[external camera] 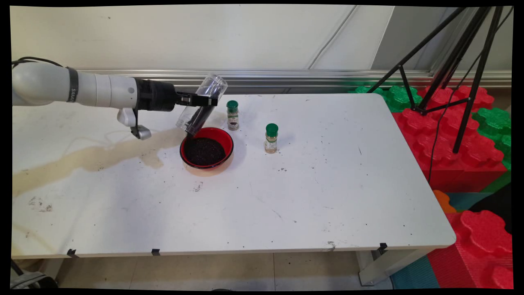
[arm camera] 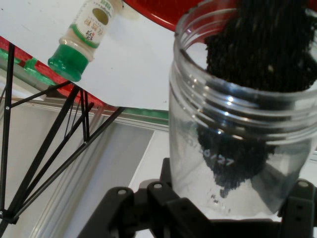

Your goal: Pour the black seasoning powder in the red bowl

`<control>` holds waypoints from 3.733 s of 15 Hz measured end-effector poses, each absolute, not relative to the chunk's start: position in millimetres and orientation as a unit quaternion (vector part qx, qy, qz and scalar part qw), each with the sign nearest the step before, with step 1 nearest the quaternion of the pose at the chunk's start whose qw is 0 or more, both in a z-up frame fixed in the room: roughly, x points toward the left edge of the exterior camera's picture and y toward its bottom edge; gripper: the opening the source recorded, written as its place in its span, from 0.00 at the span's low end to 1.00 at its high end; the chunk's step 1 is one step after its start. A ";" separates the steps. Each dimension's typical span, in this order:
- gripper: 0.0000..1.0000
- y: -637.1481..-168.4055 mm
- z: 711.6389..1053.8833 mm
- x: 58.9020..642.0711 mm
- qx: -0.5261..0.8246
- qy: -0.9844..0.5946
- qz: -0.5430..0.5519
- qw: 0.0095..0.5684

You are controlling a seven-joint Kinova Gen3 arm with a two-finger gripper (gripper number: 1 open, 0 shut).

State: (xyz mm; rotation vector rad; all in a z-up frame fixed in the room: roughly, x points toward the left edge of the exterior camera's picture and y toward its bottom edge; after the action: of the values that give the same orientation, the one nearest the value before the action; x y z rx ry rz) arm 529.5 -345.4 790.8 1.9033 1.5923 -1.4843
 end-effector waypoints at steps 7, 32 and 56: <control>0.00 -342.8 791.0 528.6 0.658 0.539 -0.509 0.128; 0.00 -342.7 790.6 513.8 0.663 0.530 -0.512 0.134; 0.00 -344.2 792.5 492.3 0.687 0.474 -0.521 0.178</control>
State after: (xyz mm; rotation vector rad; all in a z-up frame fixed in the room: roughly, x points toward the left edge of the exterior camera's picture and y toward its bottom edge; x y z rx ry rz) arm 492.3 -344.2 792.5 1.9448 1.3399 -1.4753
